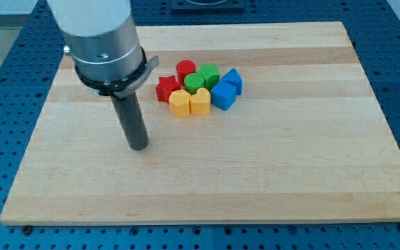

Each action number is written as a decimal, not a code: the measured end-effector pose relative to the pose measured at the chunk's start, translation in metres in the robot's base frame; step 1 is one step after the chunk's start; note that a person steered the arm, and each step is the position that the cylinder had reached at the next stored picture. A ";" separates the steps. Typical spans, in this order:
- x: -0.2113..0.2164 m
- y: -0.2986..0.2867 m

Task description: Tap the yellow blocks

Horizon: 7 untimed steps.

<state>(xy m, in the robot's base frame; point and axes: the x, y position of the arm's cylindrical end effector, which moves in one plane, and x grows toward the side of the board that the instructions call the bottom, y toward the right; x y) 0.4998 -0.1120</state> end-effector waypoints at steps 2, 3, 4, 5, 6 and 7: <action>-0.012 0.033; -0.012 0.095; -0.020 0.148; -0.041 0.208; -0.069 0.245; -0.047 0.235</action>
<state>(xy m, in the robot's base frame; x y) 0.4531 0.1227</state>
